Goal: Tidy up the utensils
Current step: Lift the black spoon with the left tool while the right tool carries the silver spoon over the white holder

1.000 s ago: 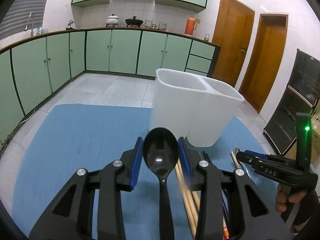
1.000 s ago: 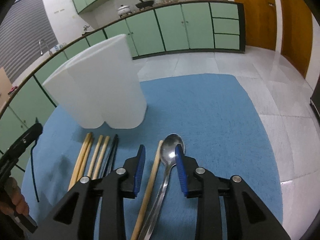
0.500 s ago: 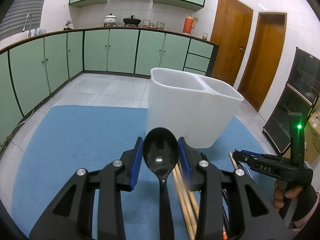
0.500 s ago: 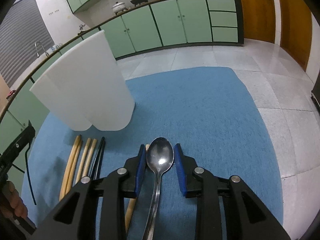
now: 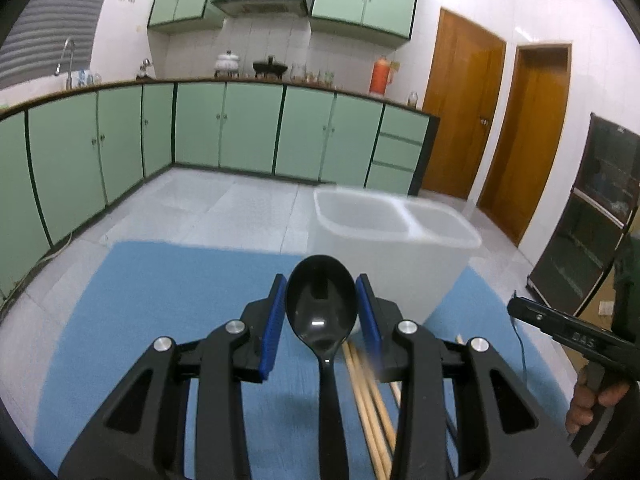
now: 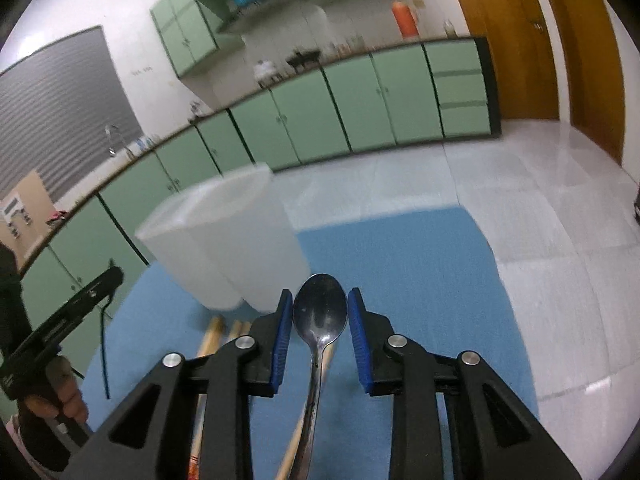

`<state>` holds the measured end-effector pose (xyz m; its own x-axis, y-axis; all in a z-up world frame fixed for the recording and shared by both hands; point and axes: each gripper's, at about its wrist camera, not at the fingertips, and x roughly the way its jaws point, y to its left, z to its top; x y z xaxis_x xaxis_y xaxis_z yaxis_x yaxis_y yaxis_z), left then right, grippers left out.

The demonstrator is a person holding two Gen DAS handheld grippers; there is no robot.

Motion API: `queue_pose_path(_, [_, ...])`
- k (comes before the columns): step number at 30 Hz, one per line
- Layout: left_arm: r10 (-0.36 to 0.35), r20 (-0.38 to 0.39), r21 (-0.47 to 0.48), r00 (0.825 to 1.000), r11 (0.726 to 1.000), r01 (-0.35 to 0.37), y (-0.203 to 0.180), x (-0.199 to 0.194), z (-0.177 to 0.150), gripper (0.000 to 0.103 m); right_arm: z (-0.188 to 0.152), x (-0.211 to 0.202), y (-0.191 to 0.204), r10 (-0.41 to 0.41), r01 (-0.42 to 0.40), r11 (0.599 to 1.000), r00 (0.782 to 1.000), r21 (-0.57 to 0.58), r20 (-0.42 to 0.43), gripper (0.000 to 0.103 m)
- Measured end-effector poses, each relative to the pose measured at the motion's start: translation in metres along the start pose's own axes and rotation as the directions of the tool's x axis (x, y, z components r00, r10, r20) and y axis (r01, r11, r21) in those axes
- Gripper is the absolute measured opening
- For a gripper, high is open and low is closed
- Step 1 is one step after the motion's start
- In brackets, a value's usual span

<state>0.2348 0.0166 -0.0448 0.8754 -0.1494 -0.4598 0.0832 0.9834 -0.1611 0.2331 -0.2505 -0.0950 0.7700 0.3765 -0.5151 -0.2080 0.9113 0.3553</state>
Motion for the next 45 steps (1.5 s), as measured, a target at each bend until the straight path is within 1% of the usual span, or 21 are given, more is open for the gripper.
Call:
queue_pose_path(3, [-0.008,0.049,-0.001,0.999,1.0,0.008,0.0,-0.006,0.014,0.034,0.014,-0.014,0.008,0.039,-0.038,0.999,0.998,-0.021,0.054,0.028])
queue_pose_path(6, [-0.021,0.092,-0.011,0.996,1.0,0.022,0.001,-0.008,0.031,0.034,0.025,-0.022,0.015,0.063,-0.059,0.997,0.994,-0.051,0.093,0.028])
queue_pose_path(10, [-0.041,0.146,-0.009,0.988,0.999,0.043,-0.005,-0.004,0.056,0.034,0.051,-0.031,0.026,0.113,-0.102,0.992,0.981,-0.074,0.156,0.028])
queue_pose_path(12, [-0.057,0.188,-0.006,0.981,0.998,0.059,-0.012,-0.001,0.073,0.034,0.068,-0.032,0.031,0.128,-0.113,0.99,0.973,-0.088,0.19,0.028])
queue_pose_path(17, [-0.097,0.263,0.012,0.96,0.995,0.097,-0.031,0.014,0.107,0.034,0.108,-0.026,0.05,0.134,-0.103,0.986,0.956,-0.131,0.26,0.028])
queue_pose_path(20, [-0.094,0.299,0.027,0.95,0.996,0.09,-0.04,0.025,0.12,0.034,0.13,-0.014,0.064,0.109,-0.059,0.983,0.948,-0.171,0.3,0.028])
queue_pose_path(22, [-0.091,0.311,0.028,0.946,0.996,0.087,-0.046,0.038,0.128,0.034,0.14,-0.003,0.072,0.106,-0.049,0.982,0.943,-0.183,0.316,0.028])
queue_pose_path(25, [-0.086,0.315,0.025,0.945,0.996,0.083,-0.05,0.052,0.134,0.034,0.153,0.016,0.084,0.084,-0.013,0.979,0.936,-0.204,0.342,0.028])
queue_pose_path(26, [-0.085,0.316,0.03,0.945,0.996,0.08,-0.051,0.057,0.134,0.034,0.154,0.022,0.087,0.079,-0.007,0.979,0.936,-0.206,0.344,0.028])
queue_pose_path(30, [-0.076,0.291,0.031,0.954,0.997,0.07,-0.052,0.074,0.129,0.034,0.15,0.047,0.089,0.048,0.027,0.977,0.938,-0.209,0.344,0.028])
queue_pose_path(33, [-0.061,0.27,0.005,0.961,0.998,0.062,-0.047,0.082,0.125,0.034,0.142,0.069,0.086,0.024,0.041,0.98,0.947,-0.195,0.32,0.028])
queue_pose_path(36, [-0.05,0.251,-0.007,0.967,0.999,0.054,-0.043,0.086,0.119,0.034,0.129,0.083,0.085,0.007,0.056,0.977,0.956,-0.208,0.294,0.028])
queue_pose_path(40, [-0.048,0.223,0.002,0.974,0.999,0.049,-0.042,0.091,0.111,0.034,0.111,0.089,0.084,0.004,0.059,0.973,0.963,-0.225,0.271,0.028])
queue_pose_path(45, [-0.042,0.181,-0.014,0.983,0.999,0.046,-0.035,0.092,0.096,0.035,0.097,0.091,0.078,0.022,0.03,0.975,0.973,-0.22,0.228,0.028])
